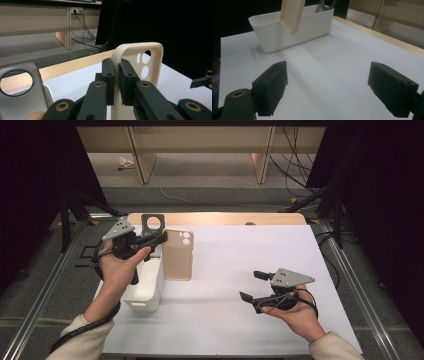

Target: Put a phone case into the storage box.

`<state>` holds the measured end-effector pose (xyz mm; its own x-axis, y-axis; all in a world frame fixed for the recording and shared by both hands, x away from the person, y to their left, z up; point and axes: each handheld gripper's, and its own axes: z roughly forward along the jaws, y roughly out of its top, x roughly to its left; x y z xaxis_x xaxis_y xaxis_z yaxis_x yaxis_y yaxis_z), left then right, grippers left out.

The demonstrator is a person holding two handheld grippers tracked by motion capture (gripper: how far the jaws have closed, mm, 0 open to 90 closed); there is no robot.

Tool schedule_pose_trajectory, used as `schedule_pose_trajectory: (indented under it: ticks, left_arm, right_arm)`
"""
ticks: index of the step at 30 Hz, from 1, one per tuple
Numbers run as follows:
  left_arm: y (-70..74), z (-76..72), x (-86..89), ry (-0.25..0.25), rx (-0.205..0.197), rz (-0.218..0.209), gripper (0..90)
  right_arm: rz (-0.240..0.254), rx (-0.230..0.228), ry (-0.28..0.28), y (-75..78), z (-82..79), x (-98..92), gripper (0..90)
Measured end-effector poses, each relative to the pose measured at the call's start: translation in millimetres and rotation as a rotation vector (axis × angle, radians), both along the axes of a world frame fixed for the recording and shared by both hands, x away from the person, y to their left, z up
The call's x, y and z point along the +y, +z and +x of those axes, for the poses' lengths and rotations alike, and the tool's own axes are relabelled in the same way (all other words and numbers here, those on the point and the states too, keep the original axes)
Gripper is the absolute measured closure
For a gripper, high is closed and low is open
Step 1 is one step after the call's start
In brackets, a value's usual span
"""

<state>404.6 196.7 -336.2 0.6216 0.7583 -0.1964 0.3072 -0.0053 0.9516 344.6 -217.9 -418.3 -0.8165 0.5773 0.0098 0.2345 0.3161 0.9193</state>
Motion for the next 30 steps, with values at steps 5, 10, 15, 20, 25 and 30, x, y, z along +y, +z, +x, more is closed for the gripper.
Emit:
schedule_pose_trajectory:
  ticks: [5,10,15,20,25,30]
  left_arm:
    - [5.8,3.0,7.6,0.015,-0.008,-0.003,83.2]
    - [10.0,5.6,14.3,0.030,-0.015,-0.003,83.2]
    - [11.7,8.1,19.8,0.044,-0.017,-0.015,83.2]
    - [12.8,11.1,25.0,0.060,-0.018,-0.015,83.3]
    - [14.1,14.1,28.6,0.071,-0.019,-0.014,83.2]
    - [16.1,16.9,31.8,0.080,-0.021,-0.012,83.3]
  right_arm:
    - [0.011,0.000,-0.009,0.5,-0.2,-2.1,17.3]
    - [0.011,-0.001,-0.018,0.3,-0.1,-3.9,17.0]
    - [0.012,-0.005,-0.024,0.4,0.4,-4.7,17.1]
    - [0.014,-0.003,-0.028,0.3,0.7,-5.4,17.1]
    - [0.015,-0.003,-0.032,0.1,1.0,-5.7,17.1]
    - [0.018,-0.003,-0.035,0.4,0.9,-6.1,17.1]
